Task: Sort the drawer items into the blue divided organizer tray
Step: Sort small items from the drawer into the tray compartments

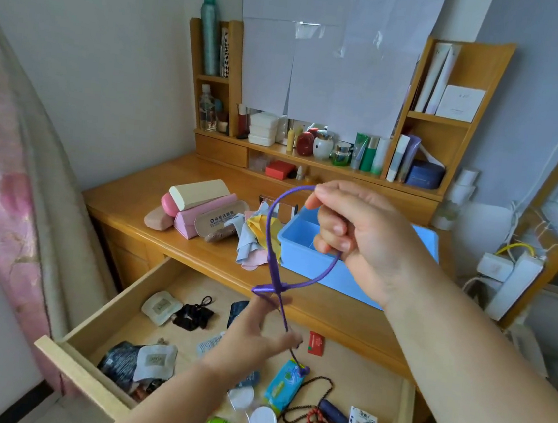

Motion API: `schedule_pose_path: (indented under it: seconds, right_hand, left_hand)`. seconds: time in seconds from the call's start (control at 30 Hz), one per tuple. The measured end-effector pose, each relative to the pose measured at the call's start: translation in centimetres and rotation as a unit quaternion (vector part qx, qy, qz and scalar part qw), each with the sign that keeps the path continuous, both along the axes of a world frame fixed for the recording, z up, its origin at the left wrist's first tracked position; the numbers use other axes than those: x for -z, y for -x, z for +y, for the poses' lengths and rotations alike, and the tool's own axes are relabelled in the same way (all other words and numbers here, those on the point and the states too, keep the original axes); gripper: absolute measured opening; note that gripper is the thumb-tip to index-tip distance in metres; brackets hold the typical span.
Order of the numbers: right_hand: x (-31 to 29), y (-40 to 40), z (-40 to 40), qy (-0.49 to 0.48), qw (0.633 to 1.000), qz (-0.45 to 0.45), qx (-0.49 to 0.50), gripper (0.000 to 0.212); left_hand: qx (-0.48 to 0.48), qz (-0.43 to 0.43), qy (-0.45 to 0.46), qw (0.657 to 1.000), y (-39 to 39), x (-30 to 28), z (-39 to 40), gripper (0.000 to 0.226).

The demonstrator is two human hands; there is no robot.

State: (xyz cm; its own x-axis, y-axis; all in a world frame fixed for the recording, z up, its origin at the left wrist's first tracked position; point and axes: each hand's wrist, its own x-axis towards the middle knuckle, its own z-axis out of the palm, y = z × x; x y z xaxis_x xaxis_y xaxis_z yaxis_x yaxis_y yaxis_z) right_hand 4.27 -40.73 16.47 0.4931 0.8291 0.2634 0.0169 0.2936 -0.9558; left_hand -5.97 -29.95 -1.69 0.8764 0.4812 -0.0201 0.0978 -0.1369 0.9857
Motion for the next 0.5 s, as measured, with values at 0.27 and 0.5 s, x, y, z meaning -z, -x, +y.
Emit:
schedule_pose_path:
  seconds: [0.27, 0.5]
  right_hand:
    - [4.0, -4.8, -5.0, -0.093, 0.975, 0.128, 0.155, 0.025]
    - [7.5, -6.5, -6.9, -0.082, 0.942, 0.203, 0.255, 0.047]
  left_hand:
    - [-0.063, 0.001, 0.062, 0.996, -0.7, -2.9, 2.3, 0.029]
    - [-0.011, 0.124, -0.213, 0.969, -0.9, -4.8, 3.4, 0.006]
